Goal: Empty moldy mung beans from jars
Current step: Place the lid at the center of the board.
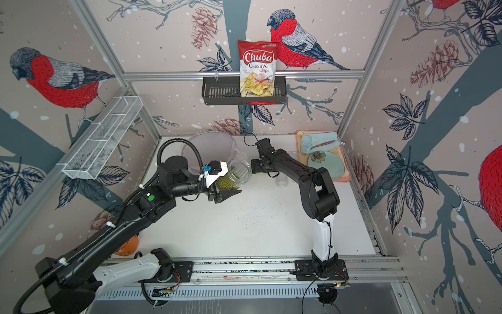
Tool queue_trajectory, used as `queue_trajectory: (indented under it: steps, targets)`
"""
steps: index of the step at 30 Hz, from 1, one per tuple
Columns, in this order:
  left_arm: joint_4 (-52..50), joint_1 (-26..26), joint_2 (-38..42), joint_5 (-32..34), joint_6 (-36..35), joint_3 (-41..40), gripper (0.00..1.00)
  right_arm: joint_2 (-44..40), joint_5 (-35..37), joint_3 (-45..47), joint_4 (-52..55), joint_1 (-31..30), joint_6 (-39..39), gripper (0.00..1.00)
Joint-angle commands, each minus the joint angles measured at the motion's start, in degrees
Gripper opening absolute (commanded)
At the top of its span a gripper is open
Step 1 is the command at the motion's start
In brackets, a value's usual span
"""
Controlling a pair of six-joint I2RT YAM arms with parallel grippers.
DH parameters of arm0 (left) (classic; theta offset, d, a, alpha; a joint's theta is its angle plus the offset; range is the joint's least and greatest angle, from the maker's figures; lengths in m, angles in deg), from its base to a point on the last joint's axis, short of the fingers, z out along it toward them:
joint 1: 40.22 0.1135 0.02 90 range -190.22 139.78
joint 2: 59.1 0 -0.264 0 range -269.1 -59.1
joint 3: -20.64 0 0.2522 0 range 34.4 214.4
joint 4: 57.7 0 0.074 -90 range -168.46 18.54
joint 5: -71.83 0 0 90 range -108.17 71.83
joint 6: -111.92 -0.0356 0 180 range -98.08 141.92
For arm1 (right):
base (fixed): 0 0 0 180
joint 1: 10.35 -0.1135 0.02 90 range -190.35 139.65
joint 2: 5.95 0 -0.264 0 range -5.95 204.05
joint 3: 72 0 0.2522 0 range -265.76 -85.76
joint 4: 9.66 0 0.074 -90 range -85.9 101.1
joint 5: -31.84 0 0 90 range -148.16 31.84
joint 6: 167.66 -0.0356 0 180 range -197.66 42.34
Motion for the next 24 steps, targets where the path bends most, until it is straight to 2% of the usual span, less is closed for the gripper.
queue_trajectory:
  steps: [1,9,16,24]
  targets:
    - [5.3,0.2,0.3,-0.4,-0.9,0.5,0.0,0.8,1.4,0.7,0.3,-0.3,0.0,0.65]
    - [5.8,0.2,0.2,-0.1,-0.8,0.2,0.0,1.1,4.8,4.6,-0.8,-0.7,-0.6,0.65]
    - [6.2,0.2,-0.1,-0.2,-0.6,0.0,0.0,1.7,4.9,5.8,-3.2,-1.1,-0.8,0.67]
    - [5.8,0.2,1.0,1.0,-1.2,-0.3,0.0,3.2,7.6,5.1,-3.1,-1.2,-0.6,0.74]
